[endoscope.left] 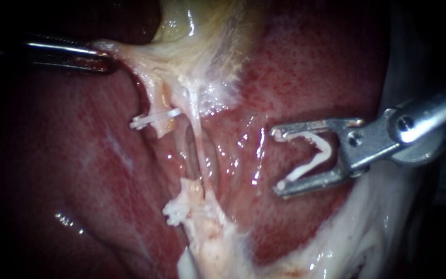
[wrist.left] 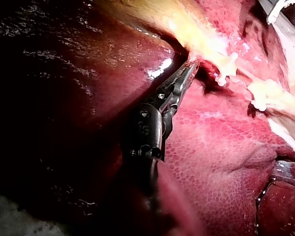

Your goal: Clipping first clip right tube

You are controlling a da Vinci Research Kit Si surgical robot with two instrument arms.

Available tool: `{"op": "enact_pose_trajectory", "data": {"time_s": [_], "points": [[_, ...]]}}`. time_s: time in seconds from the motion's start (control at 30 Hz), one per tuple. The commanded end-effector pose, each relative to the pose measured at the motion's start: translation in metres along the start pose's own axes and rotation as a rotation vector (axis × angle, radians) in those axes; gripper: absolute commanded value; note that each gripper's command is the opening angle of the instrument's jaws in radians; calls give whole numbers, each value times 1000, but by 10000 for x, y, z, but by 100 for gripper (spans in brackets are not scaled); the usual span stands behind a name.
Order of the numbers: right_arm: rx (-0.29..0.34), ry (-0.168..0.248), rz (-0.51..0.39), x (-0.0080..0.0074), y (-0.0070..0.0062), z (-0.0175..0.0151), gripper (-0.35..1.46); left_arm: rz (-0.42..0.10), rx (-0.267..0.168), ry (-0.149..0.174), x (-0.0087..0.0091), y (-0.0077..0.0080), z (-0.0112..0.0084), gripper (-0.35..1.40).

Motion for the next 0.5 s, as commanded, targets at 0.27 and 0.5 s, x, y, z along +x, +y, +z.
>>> {"op": "enact_pose_trajectory", "data": {"time_s": [0.27, 0.5], "points": [[28, -9, 125, -5, -1, 43, 50, 1, -4, -2, 0, 2, 4, -35], [33, -4, 211, -22, 9, 73, 50, 0, -3, -2, 0, 2, 5, -35]]}}
